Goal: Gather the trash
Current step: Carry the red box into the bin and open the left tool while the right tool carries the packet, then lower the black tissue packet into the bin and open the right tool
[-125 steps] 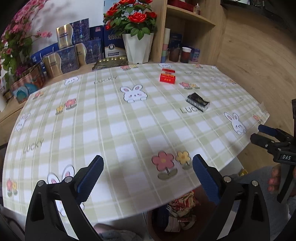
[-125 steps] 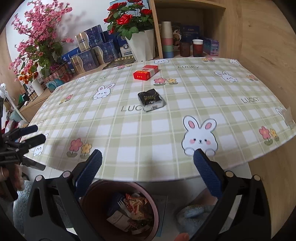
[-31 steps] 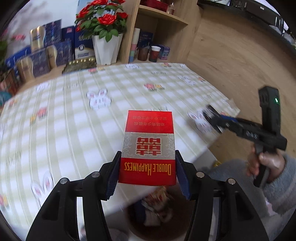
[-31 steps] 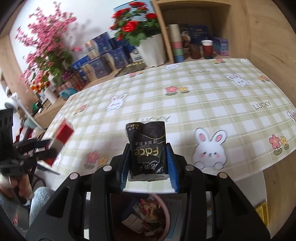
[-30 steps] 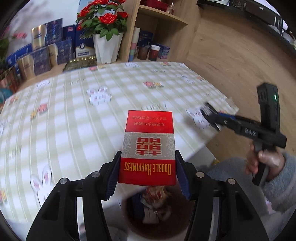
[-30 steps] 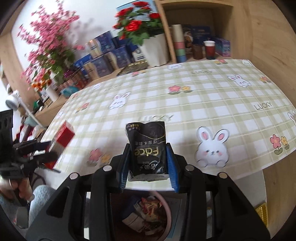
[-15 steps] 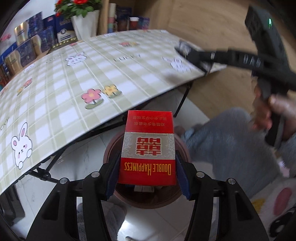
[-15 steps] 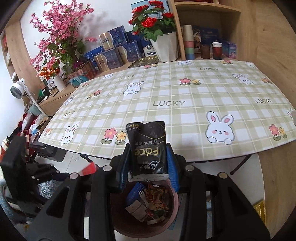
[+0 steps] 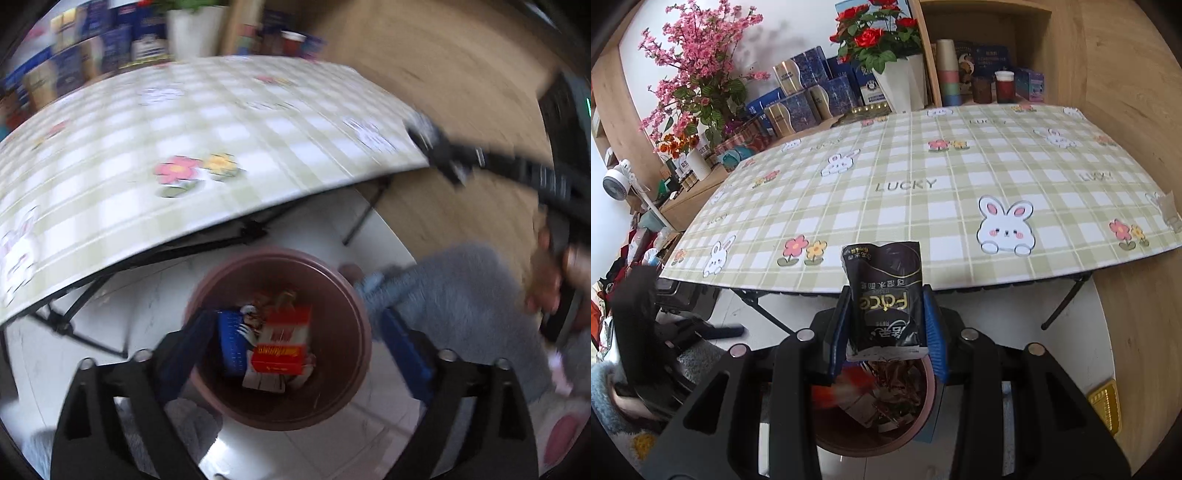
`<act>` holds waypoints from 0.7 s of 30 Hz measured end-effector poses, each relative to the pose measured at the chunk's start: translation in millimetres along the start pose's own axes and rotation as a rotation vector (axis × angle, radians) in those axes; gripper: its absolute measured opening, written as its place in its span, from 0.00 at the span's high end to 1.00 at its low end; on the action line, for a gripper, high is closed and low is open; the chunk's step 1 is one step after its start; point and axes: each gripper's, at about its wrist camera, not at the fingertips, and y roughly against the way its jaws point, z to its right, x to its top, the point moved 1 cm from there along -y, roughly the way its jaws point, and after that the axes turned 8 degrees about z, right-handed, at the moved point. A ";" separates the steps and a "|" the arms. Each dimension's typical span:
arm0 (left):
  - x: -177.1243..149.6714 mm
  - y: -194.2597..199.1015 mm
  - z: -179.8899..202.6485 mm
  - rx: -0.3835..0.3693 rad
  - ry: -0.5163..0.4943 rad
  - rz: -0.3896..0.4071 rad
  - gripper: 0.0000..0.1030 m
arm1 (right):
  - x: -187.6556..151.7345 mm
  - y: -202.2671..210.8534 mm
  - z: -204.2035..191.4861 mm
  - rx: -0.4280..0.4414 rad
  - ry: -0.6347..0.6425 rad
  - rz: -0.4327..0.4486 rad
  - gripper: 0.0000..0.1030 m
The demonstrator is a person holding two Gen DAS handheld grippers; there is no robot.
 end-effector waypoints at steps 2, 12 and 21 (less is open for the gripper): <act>3.6 12.0 -9.3 0.053 0.038 0.043 0.08 | -5.9 -5.7 -0.4 0.005 -0.009 -0.021 0.62; 19.2 55.8 -38.4 0.226 0.139 0.162 0.07 | -37.0 -43.0 -37.8 0.046 0.108 -0.191 0.62; 16.4 54.8 -44.4 0.262 0.155 0.152 0.06 | -77.4 -85.0 -49.9 0.091 0.079 -0.376 0.62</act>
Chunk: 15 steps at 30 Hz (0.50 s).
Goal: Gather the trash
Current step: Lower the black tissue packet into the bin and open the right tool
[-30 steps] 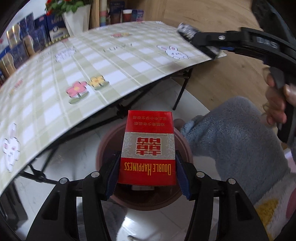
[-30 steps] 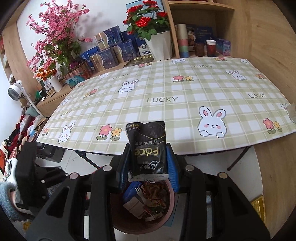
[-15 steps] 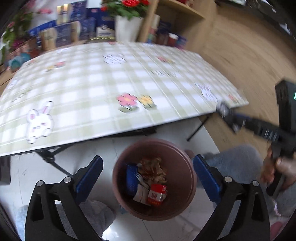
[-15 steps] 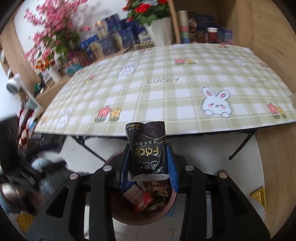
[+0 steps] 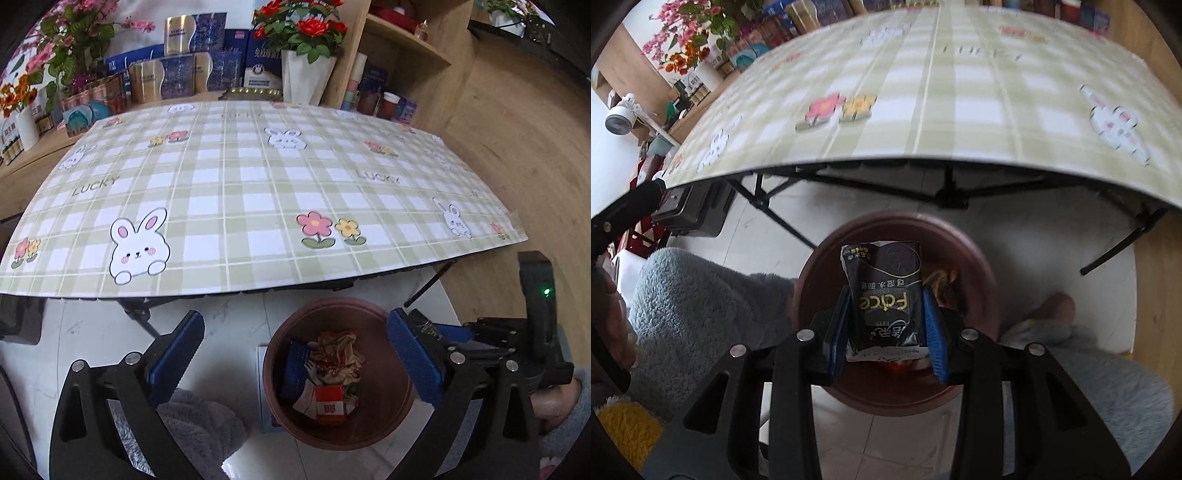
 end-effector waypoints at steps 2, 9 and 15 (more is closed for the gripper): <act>-0.9 -0.8 0.1 0.005 -0.006 -0.006 0.06 | -3.5 -5.8 -3.4 -0.001 0.013 -0.023 0.61; -3.3 -2.8 1.8 0.025 -0.031 -0.012 0.06 | -11.6 -14.9 -10.1 -0.021 0.023 -0.041 0.55; -8.6 -5.8 8.4 0.023 -0.056 -0.030 0.06 | -10.7 -12.2 -4.9 -0.045 0.018 -0.022 0.36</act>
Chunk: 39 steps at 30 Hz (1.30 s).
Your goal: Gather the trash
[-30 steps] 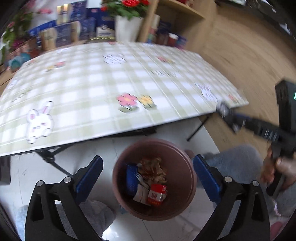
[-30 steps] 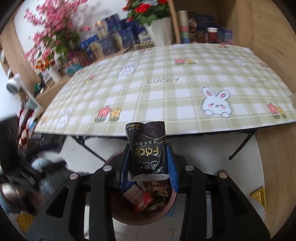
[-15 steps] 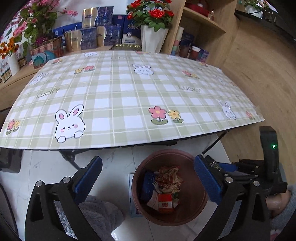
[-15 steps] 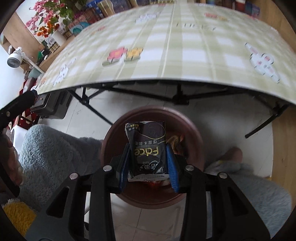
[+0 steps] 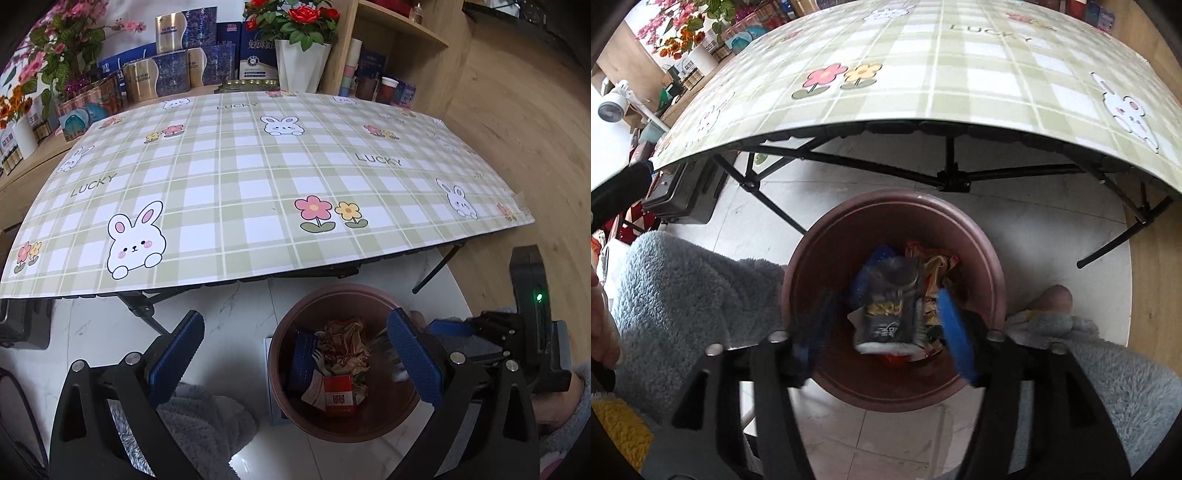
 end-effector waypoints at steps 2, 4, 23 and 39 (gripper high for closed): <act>-0.5 0.0 0.8 0.001 -0.004 -0.001 0.06 | 2.2 4.1 2.8 -0.007 -0.006 0.020 0.26; -0.1 1.0 1.0 0.007 -0.007 0.002 0.06 | 4.6 9.2 4.7 -0.016 -0.013 0.043 0.20; 122.3 100.1 31.7 0.103 -0.124 0.371 0.06 | 118.9 206.1 34.0 -0.190 -0.082 0.562 0.06; 185.4 162.2 43.9 0.088 -0.074 0.511 0.06 | 145.0 266.2 1.1 -0.228 0.073 0.704 0.06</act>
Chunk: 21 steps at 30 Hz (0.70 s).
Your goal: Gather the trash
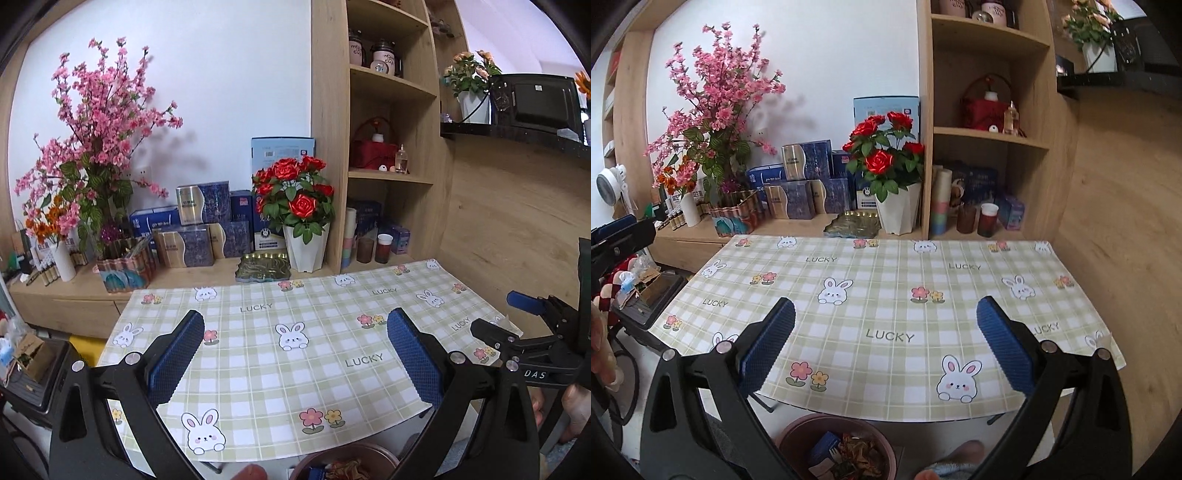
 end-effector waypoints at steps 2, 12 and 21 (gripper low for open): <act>-1.9 0.9 -1.1 0.009 0.005 -0.007 0.06 | 2.0 0.9 -1.2 0.002 0.004 0.001 0.06; -10.1 5.0 -0.5 0.009 -0.020 -0.013 0.06 | 10.7 2.3 -1.7 0.019 -0.013 0.040 0.06; -8.3 8.2 -5.0 0.013 -0.015 -0.005 0.06 | 16.2 1.4 -4.5 0.025 -0.008 0.047 0.06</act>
